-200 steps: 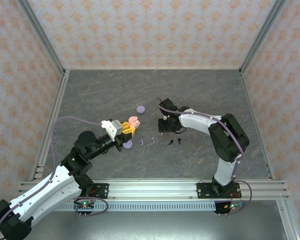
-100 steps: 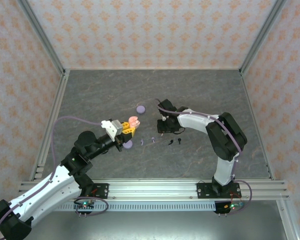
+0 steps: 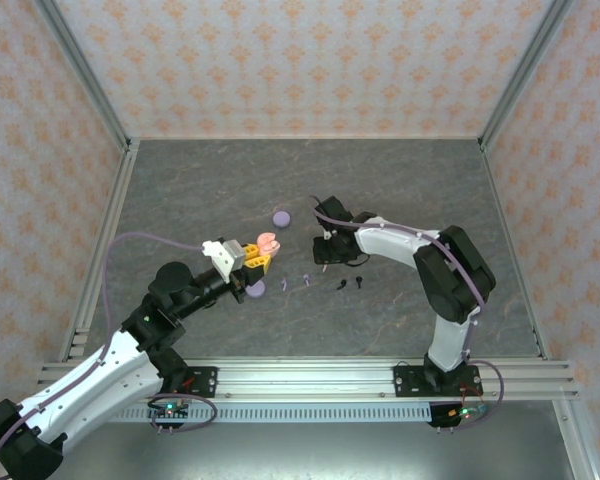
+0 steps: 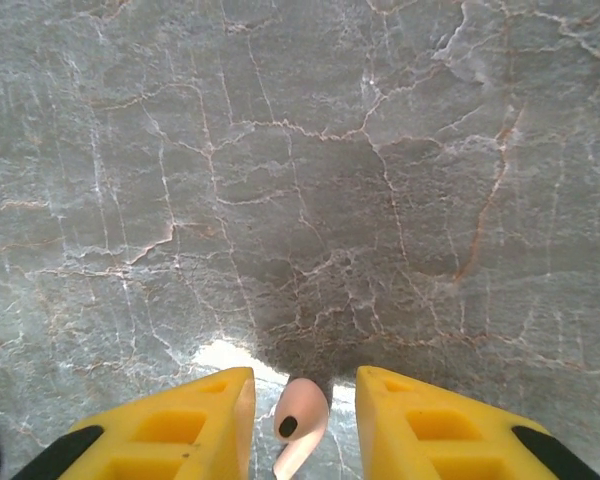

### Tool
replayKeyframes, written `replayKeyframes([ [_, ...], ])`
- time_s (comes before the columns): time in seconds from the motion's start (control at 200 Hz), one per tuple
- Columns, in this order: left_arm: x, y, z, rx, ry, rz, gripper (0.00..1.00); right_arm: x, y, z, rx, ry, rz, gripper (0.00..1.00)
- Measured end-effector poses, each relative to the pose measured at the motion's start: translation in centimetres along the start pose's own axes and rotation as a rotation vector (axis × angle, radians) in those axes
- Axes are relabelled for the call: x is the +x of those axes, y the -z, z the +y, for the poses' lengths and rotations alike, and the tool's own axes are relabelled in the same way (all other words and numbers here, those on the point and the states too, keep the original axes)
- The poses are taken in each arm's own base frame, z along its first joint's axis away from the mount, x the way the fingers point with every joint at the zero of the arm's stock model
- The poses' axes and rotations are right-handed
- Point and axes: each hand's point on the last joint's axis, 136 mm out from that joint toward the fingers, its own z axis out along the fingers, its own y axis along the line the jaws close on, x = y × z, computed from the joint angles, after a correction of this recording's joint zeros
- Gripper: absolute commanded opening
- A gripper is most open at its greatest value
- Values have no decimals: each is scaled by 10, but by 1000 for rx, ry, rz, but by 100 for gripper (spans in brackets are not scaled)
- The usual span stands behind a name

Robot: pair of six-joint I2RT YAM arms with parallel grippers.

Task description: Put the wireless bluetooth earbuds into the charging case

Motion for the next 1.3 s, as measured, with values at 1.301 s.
replayKeyframes([
  [1.301, 2, -1, 0, 0, 2, 9, 0, 10, -7, -2, 7, 0, 43, 24],
])
